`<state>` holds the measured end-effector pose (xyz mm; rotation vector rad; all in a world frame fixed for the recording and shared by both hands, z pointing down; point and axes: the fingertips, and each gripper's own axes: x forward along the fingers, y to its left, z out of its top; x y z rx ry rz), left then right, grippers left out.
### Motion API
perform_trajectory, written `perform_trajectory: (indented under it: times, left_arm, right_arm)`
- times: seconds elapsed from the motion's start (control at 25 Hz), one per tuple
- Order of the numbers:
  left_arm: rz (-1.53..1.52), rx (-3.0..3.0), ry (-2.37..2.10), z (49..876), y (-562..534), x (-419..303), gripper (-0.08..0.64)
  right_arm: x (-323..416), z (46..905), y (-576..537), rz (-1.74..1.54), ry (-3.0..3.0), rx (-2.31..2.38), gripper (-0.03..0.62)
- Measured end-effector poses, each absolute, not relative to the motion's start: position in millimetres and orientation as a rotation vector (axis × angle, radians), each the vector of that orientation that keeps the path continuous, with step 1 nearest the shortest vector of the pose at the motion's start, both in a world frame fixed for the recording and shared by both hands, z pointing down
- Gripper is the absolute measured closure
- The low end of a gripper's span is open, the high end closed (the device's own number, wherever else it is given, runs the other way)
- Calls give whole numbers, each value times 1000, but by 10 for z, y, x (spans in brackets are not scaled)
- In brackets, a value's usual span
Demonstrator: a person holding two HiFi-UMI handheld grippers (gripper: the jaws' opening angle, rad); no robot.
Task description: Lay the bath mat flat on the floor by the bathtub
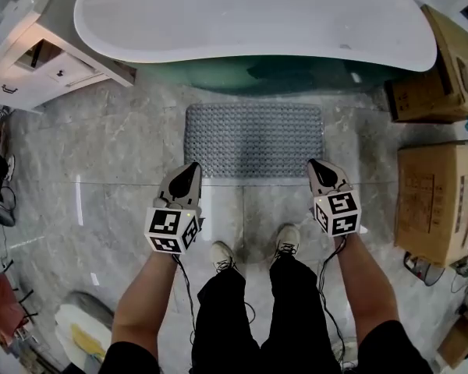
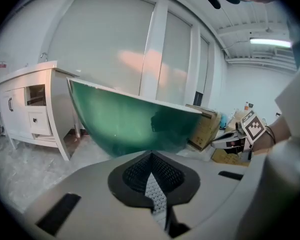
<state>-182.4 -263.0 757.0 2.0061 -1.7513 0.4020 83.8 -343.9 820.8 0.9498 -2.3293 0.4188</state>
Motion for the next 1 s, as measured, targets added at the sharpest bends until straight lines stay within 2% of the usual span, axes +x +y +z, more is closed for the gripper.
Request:
perform_trajectory:
  times: [0.52,1.0]
  left_arm:
    - [307,2055,-1742,5197,-2303,-1660,543]
    - [174,2052,-1790,3615,-1794,-1828,543]
  right_arm:
    - [729,5811,-3127,441,-2381,1027,575]
    - [438,3941,-2663,395,-2500,1114,575]
